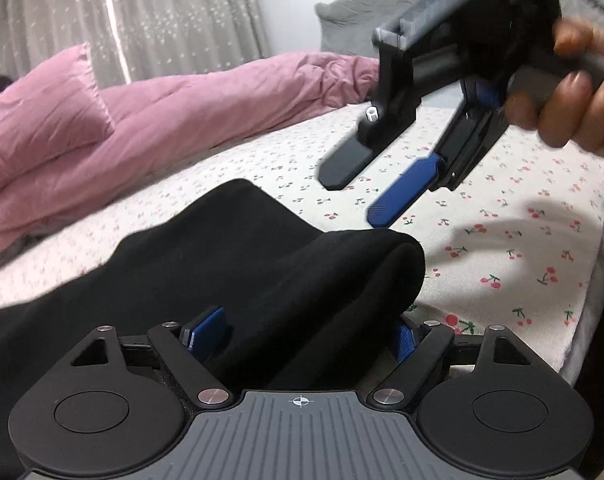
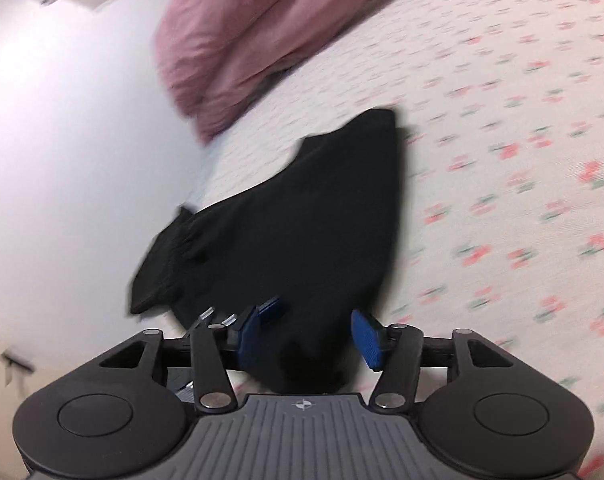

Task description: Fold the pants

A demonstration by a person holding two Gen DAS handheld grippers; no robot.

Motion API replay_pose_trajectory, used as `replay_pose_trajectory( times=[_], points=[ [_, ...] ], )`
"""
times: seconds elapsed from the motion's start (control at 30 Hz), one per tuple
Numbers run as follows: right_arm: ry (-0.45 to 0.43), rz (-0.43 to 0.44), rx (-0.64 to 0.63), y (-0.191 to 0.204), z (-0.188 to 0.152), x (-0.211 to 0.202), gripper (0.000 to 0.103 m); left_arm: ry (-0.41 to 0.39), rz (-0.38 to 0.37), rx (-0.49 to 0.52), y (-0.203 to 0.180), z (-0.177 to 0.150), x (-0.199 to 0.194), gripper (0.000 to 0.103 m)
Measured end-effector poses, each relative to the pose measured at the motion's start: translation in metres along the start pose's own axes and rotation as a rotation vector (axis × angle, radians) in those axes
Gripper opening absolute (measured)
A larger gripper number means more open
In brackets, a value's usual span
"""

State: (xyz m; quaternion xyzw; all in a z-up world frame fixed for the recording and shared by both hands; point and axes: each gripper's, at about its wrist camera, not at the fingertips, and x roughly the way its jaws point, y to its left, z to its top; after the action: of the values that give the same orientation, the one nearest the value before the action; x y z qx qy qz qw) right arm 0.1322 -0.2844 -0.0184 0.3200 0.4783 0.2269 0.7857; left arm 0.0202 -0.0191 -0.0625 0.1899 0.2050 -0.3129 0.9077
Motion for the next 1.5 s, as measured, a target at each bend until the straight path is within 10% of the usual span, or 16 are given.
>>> replay_pose_trajectory(
  times=[0.27,0.57,1.03,1.5],
  points=[
    [-0.004,-0.009,0.019,-0.009,0.033,0.037,0.053,-0.05,0.037,-0.102,-0.001,0.004,-0.009,0.046],
    [-0.112,-0.02,0.064,-0.002,0.051,0.049,0.012,-0.066,0.018,-0.273,0.024,0.007,-0.016,0.018],
    [-0.205,0.047,-0.028,0.068,0.07,0.048,0.011,-0.156,0.031,-0.496,0.071,0.016,-0.06,0.012],
    [-0.146,0.123,-0.161,0.184,0.079,0.146,0.011,-0.273,0.244,-0.839,0.142,-0.015,-0.114,0.011]
  ],
)
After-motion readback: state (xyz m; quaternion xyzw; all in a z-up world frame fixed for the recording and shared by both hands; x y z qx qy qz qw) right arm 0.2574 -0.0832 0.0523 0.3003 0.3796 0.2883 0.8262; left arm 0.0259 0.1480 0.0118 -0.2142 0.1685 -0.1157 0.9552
